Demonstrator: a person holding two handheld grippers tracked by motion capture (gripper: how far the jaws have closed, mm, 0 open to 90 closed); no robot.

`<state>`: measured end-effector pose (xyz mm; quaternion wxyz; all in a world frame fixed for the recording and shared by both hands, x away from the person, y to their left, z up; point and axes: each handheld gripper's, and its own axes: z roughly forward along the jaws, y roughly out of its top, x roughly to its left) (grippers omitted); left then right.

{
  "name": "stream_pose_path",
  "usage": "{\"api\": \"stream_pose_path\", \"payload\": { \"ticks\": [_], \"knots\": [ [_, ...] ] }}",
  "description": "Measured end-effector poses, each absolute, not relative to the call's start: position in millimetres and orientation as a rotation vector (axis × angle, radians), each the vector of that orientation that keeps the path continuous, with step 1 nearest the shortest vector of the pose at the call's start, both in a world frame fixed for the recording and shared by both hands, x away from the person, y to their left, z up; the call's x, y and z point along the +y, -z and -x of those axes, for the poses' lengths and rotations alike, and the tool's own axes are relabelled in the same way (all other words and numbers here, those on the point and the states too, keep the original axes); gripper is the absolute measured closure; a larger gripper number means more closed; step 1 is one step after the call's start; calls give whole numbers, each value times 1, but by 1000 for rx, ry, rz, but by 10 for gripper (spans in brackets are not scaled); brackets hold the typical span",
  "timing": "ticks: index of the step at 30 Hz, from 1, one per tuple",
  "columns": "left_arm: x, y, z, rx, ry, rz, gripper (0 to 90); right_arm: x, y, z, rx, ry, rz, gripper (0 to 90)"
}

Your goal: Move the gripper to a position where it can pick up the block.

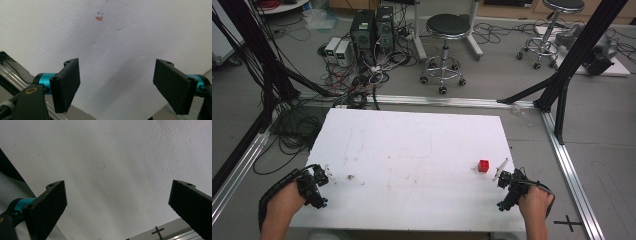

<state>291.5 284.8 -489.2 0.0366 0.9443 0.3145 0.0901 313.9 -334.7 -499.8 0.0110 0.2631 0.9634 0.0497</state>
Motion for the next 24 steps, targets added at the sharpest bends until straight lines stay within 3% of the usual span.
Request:
{"api": "stream_pose_path", "payload": {
  "ticks": [24],
  "knots": [
    [292,488,-291,983,-279,-2882,220,-353,504,-340,3019,-150,-776,9]
  ]
}}
